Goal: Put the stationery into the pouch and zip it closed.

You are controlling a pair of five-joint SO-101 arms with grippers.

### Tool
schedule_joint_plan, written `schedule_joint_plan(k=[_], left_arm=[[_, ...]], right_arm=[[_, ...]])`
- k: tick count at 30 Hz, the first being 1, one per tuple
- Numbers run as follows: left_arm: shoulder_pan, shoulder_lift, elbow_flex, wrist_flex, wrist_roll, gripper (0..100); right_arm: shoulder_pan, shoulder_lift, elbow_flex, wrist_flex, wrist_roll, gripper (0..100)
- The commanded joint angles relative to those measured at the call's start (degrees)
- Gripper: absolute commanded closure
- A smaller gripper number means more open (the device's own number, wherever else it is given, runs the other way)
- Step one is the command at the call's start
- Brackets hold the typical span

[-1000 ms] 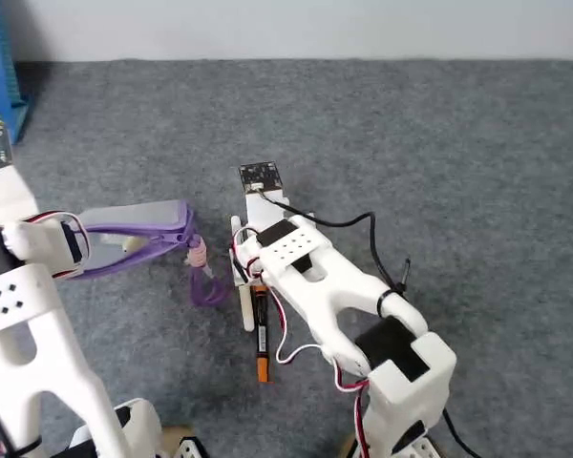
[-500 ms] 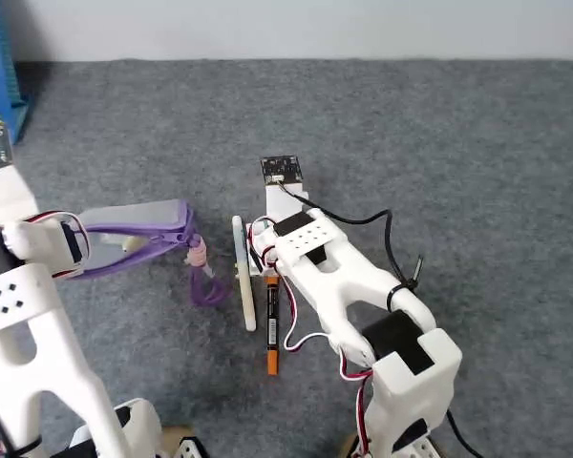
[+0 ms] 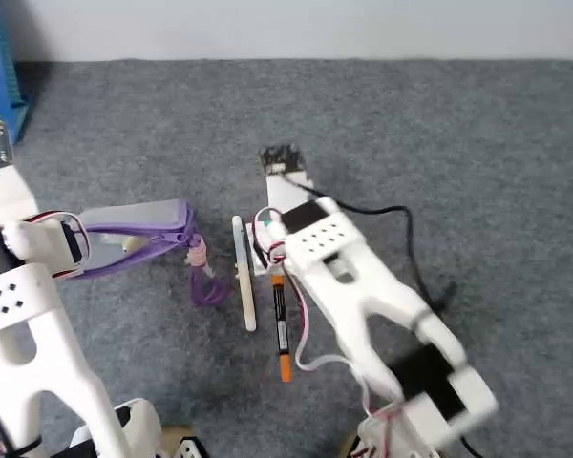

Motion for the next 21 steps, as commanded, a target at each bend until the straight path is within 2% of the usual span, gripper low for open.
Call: schedule_joint_plan(k=[1, 9, 21], left_arm=[[-0.18, 0.09, 0.13, -1.05, -0.70, 99], [1.93, 0.09, -0.22, -1.05, -0.44, 99], [7.47, 0.09, -3.47, -0.79, -0.35, 99]], right_arm=[[0.13, -14.20, 1.05, 1.01, 2.11, 99.1], [-6.02, -33.27, 2.02, 0.22, 5.63, 99.1], [-6.99, -45.41, 2.29, -14.02, 6.33, 99.1]])
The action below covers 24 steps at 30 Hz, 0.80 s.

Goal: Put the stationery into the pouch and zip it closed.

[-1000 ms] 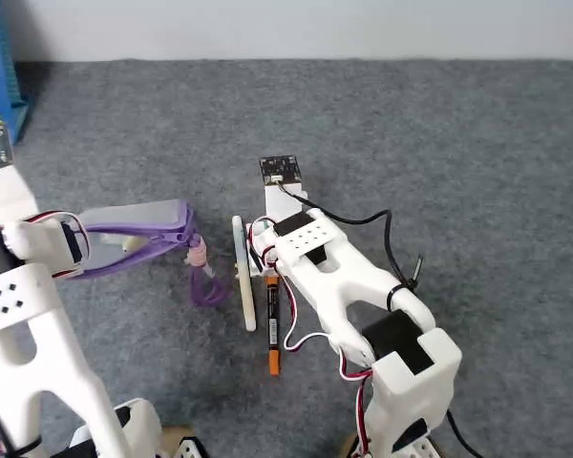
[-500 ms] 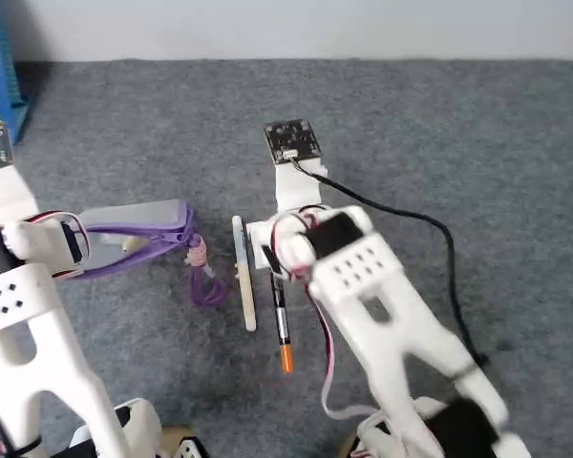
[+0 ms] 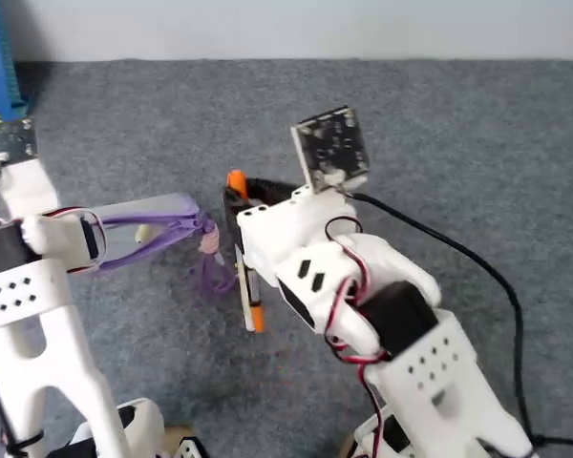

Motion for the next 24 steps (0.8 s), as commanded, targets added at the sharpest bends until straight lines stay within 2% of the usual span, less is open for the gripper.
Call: schedule_joint_plan(k=[1, 8, 13, 20, 24], left_arm=[[2.64, -0.35, -4.18, -0.18, -0.26, 99], [6.86, -0.35, -13.58, 5.01, 3.52, 99], [7.91, -0.44, -15.78, 5.71, 4.92, 99], [8.00, -0.44, -16.04, 5.89, 5.36, 99], [7.91, -0.44, -15.96, 6.51, 5.36, 99]], right_arm=[[-0.40, -3.65, -0.62, -4.62, 0.62, 99.1], [-0.40, -7.52, -0.53, -11.82, 0.26, 99.1], [-0.40, -9.27, 1.76, -17.45, 0.18, 99.1], [-0.75, -14.73, 14.51, -39.16, 0.70, 99.1], [-3.21, -17.10, 20.31, -50.07, 5.10, 99.1]])
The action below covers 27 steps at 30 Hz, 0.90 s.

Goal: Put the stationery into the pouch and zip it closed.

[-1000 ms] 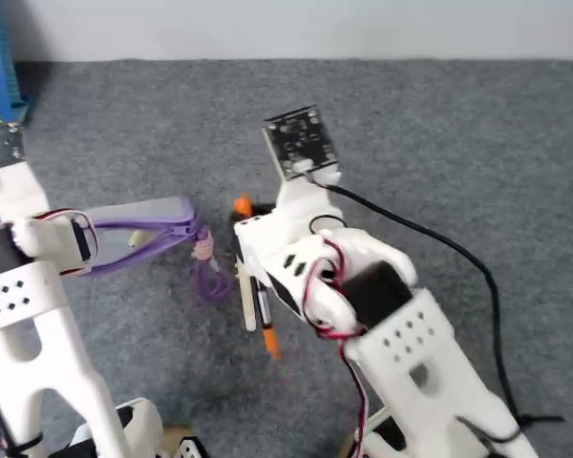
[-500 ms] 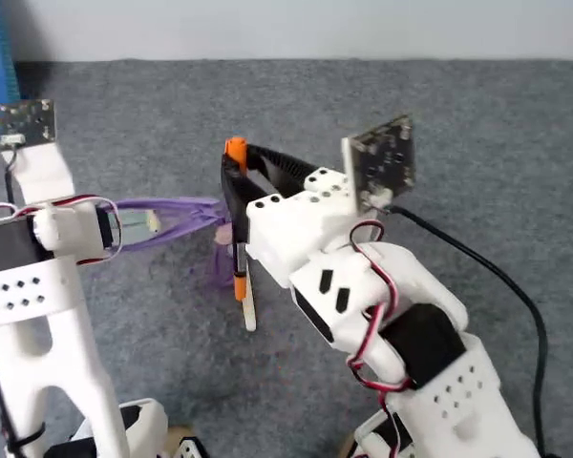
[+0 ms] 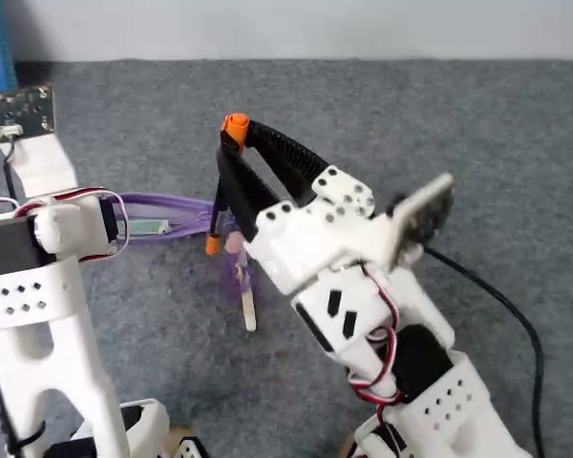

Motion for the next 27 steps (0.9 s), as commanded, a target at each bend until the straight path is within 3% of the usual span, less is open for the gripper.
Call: schedule_joint_plan(k=[1, 8, 17, 24, 27], left_arm=[[0.18, -0.62, -3.12, 0.53, 0.53, 99], [0.18, -0.62, -3.03, 0.53, 0.53, 99], [0.09, -0.62, -1.98, 0.53, 0.53, 99], [0.09, -0.62, -1.89, 0.53, 0.44, 99], [0.09, -0.62, -1.89, 0.53, 0.44, 99]], right_arm=[[-2.33, -2.51, 1.67, -10.15, 3.25, 99.1], [-4.70, -1.10, 1.67, -15.96, 3.43, 99.1], [-4.62, 13.14, 1.85, -25.01, 3.25, 99.1], [-4.53, 15.87, 8.00, -24.92, 3.69, 99.1], [-4.62, 16.13, 10.37, -21.58, 8.62, 98.9]])
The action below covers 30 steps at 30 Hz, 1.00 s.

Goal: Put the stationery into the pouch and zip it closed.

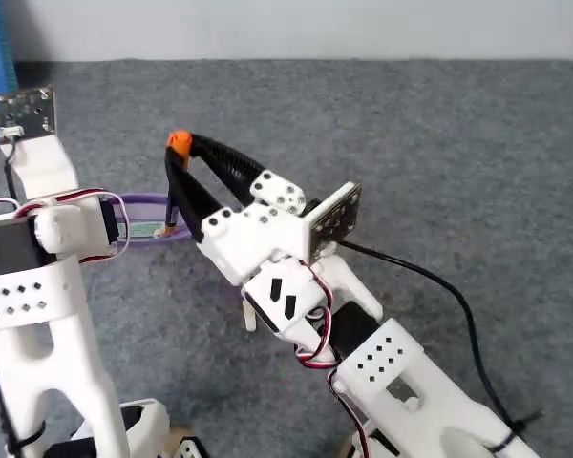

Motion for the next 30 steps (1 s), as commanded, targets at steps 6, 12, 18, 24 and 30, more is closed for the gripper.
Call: schedule_joint_plan(k=[6, 12, 18, 24, 30], left_arm=[[0.09, -0.62, -1.89, 0.18, 0.44, 99], [-1.67, -0.62, -1.89, 0.18, 0.44, 99], [-3.69, -0.62, -1.89, 0.09, 0.18, 99], [-3.78, -0.62, -1.89, 0.18, 0.18, 99], [-9.49, -0.62, -1.89, 0.26, 0.09, 99]], right_arm=[[-0.40, -2.51, -1.23, 13.58, 6.68, 83.9], [0.31, -10.95, -6.77, 28.35, 2.81, 79.8], [8.22, -12.62, -15.03, 43.82, -4.84, 79.7], [14.20, -6.11, -18.11, 53.67, -8.97, 79.8], [15.34, 9.89, -18.20, 59.21, -11.87, 79.8]])
